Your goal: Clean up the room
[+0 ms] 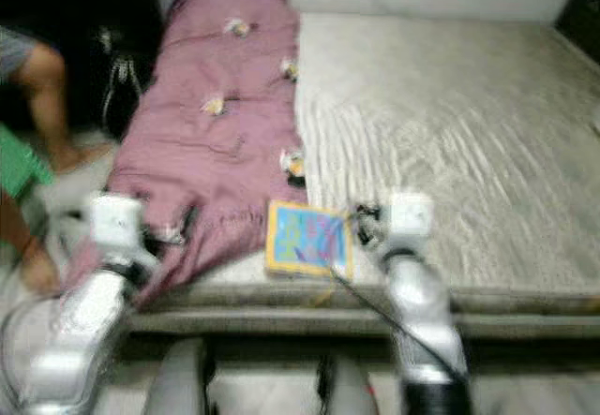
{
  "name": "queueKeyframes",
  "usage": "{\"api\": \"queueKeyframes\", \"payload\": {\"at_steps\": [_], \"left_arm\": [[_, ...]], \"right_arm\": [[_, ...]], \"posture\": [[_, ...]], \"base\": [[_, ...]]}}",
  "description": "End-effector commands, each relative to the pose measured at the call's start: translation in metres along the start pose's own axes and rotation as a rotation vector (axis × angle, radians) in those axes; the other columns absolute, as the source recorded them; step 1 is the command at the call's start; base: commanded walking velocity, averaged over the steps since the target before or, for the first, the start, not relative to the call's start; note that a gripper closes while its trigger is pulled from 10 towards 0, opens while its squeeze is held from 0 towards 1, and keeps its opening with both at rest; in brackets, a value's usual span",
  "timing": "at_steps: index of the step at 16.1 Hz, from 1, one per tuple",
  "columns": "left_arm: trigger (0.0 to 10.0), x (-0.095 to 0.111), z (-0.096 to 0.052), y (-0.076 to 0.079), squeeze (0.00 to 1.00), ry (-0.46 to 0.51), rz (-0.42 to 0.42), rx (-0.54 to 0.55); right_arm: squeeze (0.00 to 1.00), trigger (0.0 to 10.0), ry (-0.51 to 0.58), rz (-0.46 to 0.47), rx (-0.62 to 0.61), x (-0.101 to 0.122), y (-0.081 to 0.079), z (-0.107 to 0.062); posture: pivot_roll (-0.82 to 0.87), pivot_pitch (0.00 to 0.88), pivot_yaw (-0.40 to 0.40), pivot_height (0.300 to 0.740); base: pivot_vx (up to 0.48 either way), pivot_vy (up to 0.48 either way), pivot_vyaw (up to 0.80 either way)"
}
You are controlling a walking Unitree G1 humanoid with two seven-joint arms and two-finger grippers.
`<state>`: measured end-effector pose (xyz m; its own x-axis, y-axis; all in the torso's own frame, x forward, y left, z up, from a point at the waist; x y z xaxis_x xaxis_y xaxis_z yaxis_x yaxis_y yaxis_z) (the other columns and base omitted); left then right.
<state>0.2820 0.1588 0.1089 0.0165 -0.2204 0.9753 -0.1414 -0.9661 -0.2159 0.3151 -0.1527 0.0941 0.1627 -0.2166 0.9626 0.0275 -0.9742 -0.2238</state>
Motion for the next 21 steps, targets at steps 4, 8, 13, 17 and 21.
{"api": "queueKeyframes", "payload": {"at_steps": [4,8,13,17,21], "left_arm": [[10.0,0.008,0.003,0.013,0.0,0.025,-0.021,-0.038],[10.0,-0.001,0.006,0.006,0.0,-0.032,-0.042,0.013],[10.0,-0.015,0.016,0.002,0.0,-0.12,-0.097,0.008],[10.0,-0.019,0.019,0.001,0.0,-0.151,-0.111,0.014],[10.0,-0.025,0.032,-0.003,0.0,-0.175,-0.119,0.03]], "right_arm": [[0.0,10.0,-0.008,-0.007,-0.048,-0.001,0.017,-0.003],[0.0,10.0,-0.012,-0.004,-0.055,-0.001,0.018,-0.004],[0.0,10.0,-0.005,0.005,-0.057,0.001,0.019,-0.005],[0.0,10.0,-0.001,-0.012,-0.062,0.005,0.026,-0.01],[0.0,10.0,-0.01,-0.029,-0.089,0.007,0.041,-0.025]], "posture": [[0.01,0.0,-0.029,0.623],[0.01,0.0,-0.027,0.623],[-0.01,0.0,-0.031,0.578],[-0.02,0.0,-0.036,0.568],[-0.05,0.0,-0.042,0.548]], "base": [[0.34,0.0,0.0],[0.08,0.0,0.0],[0.0,0.0,0.0],[0.0,0.0,0.0],[0.0,0.0,0.0]]}}
Point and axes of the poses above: a point about 5 cm out from each wrist's last joint towards the gripper, its own z axis pointing out of the wrist towards the gripper, its own x axis along the axis of the wrist's last joint, y = z × x, the point moved 4 cm from there along z, pointing out of the wrist towards the gripper, and after that the axes turned 13 degrees about z, right-handed, at the moved point
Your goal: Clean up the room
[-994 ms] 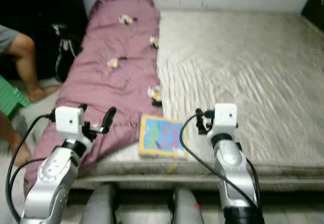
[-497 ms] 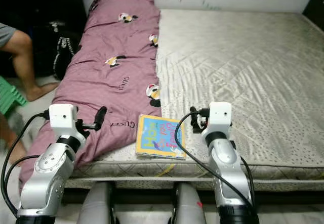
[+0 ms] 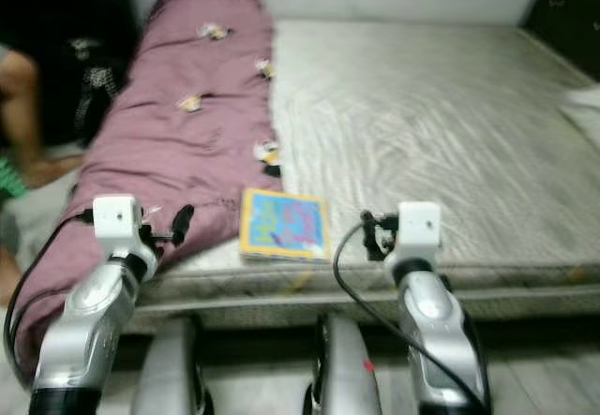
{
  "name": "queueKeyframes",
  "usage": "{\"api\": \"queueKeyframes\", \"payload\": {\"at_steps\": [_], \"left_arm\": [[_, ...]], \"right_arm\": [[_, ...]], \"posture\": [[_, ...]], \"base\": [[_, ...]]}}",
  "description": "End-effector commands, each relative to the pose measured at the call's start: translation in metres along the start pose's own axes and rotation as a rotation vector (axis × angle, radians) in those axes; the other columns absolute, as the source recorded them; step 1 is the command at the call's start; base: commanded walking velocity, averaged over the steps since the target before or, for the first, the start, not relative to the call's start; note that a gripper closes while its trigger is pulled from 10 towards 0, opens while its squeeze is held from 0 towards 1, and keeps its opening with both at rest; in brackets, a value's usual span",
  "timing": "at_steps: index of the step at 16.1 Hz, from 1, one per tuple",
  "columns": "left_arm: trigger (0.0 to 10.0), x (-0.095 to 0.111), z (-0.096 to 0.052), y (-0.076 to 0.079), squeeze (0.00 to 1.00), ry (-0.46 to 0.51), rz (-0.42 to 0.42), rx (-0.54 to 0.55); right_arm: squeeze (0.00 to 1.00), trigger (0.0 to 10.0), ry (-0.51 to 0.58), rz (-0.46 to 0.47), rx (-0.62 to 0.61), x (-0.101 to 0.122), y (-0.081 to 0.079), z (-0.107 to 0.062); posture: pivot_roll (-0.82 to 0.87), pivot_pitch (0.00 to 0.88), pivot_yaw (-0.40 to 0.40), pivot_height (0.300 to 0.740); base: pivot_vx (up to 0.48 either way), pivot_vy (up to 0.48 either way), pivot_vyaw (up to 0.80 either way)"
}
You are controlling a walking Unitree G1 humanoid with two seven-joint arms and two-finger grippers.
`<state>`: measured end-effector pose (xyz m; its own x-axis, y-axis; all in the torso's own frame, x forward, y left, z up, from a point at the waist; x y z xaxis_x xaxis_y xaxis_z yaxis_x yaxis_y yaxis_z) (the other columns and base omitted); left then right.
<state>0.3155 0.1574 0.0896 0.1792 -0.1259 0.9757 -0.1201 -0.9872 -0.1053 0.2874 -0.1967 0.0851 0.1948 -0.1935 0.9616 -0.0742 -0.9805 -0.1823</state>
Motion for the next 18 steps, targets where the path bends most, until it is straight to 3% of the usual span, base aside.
{"api": "queueKeyframes", "payload": {"at_steps": [1,3,8,11,18], "left_arm": [[10.0,-0.008,0.0,-0.005,0.0,-0.027,-0.007,0.024],[10.0,-0.008,0.008,-0.008,0.0,-0.033,-0.019,0.03],[10.0,-0.017,0.017,-0.009,0.0,-0.066,-0.04,0.041],[10.0,-0.021,0.026,-0.008,0.0,-0.083,-0.049,0.033],[10.0,-0.019,0.057,0.006,0.0,-0.099,-0.099,-0.029]], "right_arm": [[0.0,10.0,0.021,-0.01,0.015,0.011,-0.002,0.002],[0.0,10.0,0.012,-0.029,0.007,0.013,0.005,-0.007],[0.0,10.0,-0.015,-0.064,-0.007,0.014,0.021,-0.021],[0.0,10.0,-0.028,-0.073,-0.008,0.016,0.025,-0.03],[0.0,10.0,-0.042,-0.084,-0.016,0.02,0.026,-0.045]], "posture": [[-0.06,0.0,-0.047,0.543],[-0.09,0.0,-0.059,0.523],[-0.12,0.0,-0.076,0.523],[-0.15,0.004,-0.084,0.493],[-0.22,0.012,-0.091,0.493]], "base": [[0.0,0.0,0.0],[0.0,0.0,0.0],[0.0,0.0,0.0],[0.0,0.0,0.0],[0.0,0.0,0.0]]}}
Point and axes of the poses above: a point about 5 cm out from each wrist's last joint towards the gripper, its own z axis pointing out of the wrist towards the gripper, its own x axis along the axis of the wrist's last joint, y = z × x, the point moved 4 cm from there along z, pointing out of the wrist towards the gripper, and after that the axes turned 13 degrees about z, right-handed, at the moved point
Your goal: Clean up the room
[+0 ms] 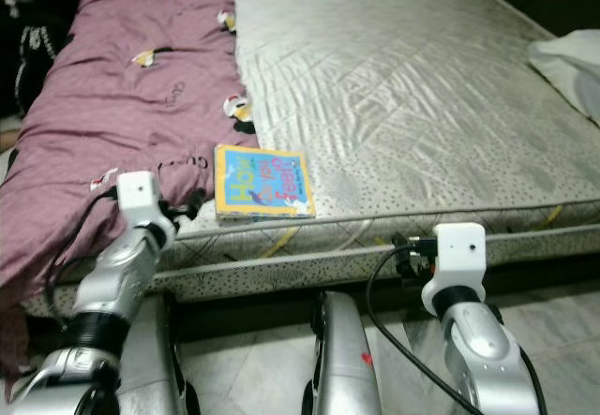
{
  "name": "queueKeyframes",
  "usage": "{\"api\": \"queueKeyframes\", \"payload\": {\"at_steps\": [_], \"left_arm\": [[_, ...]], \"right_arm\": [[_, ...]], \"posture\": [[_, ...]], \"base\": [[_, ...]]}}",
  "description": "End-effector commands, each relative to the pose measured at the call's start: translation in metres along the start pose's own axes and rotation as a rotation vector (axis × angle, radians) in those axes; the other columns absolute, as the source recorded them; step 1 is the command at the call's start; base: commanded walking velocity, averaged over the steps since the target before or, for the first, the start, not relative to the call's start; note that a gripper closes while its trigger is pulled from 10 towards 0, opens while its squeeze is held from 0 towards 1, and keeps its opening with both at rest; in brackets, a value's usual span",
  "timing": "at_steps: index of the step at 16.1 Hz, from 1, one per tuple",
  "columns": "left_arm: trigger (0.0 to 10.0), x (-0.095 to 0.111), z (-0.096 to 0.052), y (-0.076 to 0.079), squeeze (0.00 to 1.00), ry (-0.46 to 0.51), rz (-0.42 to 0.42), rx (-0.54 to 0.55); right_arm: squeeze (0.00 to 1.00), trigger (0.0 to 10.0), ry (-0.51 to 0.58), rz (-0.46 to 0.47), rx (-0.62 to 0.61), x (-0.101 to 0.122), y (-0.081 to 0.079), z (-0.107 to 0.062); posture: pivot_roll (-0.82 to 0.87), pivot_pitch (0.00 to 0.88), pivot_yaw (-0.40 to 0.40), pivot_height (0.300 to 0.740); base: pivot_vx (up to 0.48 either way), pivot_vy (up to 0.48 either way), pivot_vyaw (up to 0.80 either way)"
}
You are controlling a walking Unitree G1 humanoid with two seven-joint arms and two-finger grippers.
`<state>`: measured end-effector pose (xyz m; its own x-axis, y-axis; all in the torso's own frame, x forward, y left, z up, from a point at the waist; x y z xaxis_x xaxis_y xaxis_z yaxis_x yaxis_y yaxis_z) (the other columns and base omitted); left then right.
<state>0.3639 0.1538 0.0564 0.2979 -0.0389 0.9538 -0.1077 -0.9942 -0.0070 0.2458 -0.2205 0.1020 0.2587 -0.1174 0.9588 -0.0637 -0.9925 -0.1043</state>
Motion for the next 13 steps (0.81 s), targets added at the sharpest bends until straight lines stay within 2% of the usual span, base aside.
{"api": "queueKeyframes", "payload": {"at_steps": [1,5,7,11,13], "left_arm": [[10.0,0.007,0.005,0.009,0.0,0.02,-0.007,-0.028],[10.0,0.016,0.011,0.022,0.0,0.05,-0.006,-0.077],[10.0,0.008,0.011,0.022,0.0,0.034,-0.005,-0.083],[10.0,0.0,0.013,0.017,0.0,-0.007,-0.095,-0.057],[10.0,-0.002,0.016,0.015,0.0,-0.024,-0.099,-0.059]], "right_arm": [[0.0,10.0,0.017,-0.002,-0.011,0.007,0.004,-0.004],[0.0,10.0,0.019,-0.004,-0.014,0.009,0.003,-0.001],[0.0,10.0,0.021,-0.005,-0.01,0.01,0.002,0.0],[0.0,10.0,0.02,-0.012,-0.009,0.01,0.002,0.002],[0.0,10.0,0.023,-0.011,-0.011,0.011,0.002,0.003]], "posture": [[-0.22,0.011,-0.091,0.493],[-0.22,0.004,-0.086,0.493],[-0.22,0.002,-0.087,0.493],[-0.22,0.0,-0.086,0.493],[-0.23,0.0,-0.082,0.493]], "base": [[0.0,0.0,0.0],[0.0,0.0,0.0],[0.0,0.0,0.0],[0.0,0.0,0.0],[0.0,0.0,0.0]]}}
Point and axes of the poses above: a point about 5 cm out from each wrist's last joint towards the gripper, its own z axis pointing out of the wrist towards the gripper, its own x axis along the axis of the wrist's last joint, y = z × x, the point moved 4 cm from there along z, pointing out of the wrist towards the gripper, and after that the axes turned 13 degrees about z, right-handed, at the moved point
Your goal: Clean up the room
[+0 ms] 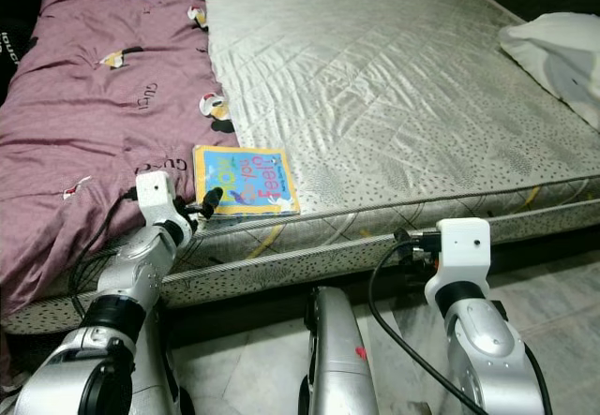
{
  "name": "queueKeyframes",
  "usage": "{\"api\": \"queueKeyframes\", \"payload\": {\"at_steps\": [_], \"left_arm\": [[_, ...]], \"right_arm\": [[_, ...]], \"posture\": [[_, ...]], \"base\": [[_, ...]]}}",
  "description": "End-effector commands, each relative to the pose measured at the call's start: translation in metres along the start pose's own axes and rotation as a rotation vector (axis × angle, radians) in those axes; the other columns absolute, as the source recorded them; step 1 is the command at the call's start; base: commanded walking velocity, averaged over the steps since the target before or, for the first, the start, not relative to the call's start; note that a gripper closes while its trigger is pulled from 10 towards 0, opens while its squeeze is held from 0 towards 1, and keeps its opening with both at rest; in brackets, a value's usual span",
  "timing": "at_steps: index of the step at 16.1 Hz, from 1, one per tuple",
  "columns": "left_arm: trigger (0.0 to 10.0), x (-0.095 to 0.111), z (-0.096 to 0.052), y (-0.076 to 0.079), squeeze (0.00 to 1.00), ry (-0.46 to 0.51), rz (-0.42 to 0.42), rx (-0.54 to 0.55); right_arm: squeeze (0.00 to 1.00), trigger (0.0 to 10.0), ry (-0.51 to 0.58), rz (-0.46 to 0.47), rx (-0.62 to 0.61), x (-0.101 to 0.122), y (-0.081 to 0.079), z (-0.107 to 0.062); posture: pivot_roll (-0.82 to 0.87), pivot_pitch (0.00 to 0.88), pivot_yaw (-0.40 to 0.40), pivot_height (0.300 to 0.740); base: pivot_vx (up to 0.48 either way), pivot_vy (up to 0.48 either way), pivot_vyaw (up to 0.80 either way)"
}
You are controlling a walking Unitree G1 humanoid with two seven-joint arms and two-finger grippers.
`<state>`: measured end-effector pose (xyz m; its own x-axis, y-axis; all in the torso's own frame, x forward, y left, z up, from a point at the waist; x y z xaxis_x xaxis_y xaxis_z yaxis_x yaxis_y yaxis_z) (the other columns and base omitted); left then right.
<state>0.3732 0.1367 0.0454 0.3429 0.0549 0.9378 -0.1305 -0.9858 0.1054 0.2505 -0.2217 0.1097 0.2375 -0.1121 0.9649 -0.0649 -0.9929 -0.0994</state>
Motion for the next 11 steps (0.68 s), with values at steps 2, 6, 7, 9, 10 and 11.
{"api": "queueKeyframes", "payload": {"at_steps": [2,6,7,9,10,11], "left_arm": [[10.0,0.008,0.005,-0.003,0.0,0.0,-0.015,0.001],[10.0,0.012,0.011,-0.003,0.0,-0.018,-0.042,-0.014],[10.0,0.012,0.011,-0.002,0.0,-0.026,-0.045,-0.023],[10.0,0.005,0.012,-0.001,0.0,-0.077,-0.043,-0.042],[10.0,0.003,0.013,0.0,0.0,-0.086,-0.054,-0.048],[10.0,0.002,0.013,0.001,0.0,-0.092,-0.054,-0.064]], "right_arm": [[0.0,10.0,0.005,-0.001,-0.007,0.002,0.001,0.0],[0.0,10.0,0.02,0.003,-0.006,0.005,-0.001,-0.001],[0.0,10.0,0.021,0.008,-0.01,0.005,0.0,-0.001],[0.0,10.0,0.02,0.002,-0.009,0.005,0.001,0.0],[0.0,10.0,0.022,0.002,-0.008,0.005,0.0,0.0],[0.0,10.0,0.024,0.002,-0.008,0.006,0.001,0.001]], "posture": [[-0.23,0.0,-0.078,0.493],[-0.24,0.0,-0.071,0.46],[-0.24,0.0,-0.071,0.46],[-0.24,0.0,-0.072,0.46],[-0.25,0.0,-0.073,0.46],[-0.25,0.0,-0.074,0.46]], "base": [[0.0,0.0,0.0],[0.0,0.0,0.0],[0.0,0.0,0.0],[0.0,0.0,0.0],[0.0,0.0,0.0],[0.0,0.0,0.0]]}}
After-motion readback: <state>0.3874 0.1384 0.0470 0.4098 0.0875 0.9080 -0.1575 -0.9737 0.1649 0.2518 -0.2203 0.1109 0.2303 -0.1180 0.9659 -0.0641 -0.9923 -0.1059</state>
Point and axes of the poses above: a point about 5 cm out from each wrist's last joint towards the gripper, its own z axis pointing out of the wrist towards the gripper, its own x axis along the axis of the wrist's last joint, y = z × x, the point moved 4 cm from there along z, pointing out of the wrist towards the gripper, and after that the axes turned 13 degrees about z, right-handed, at the moved point
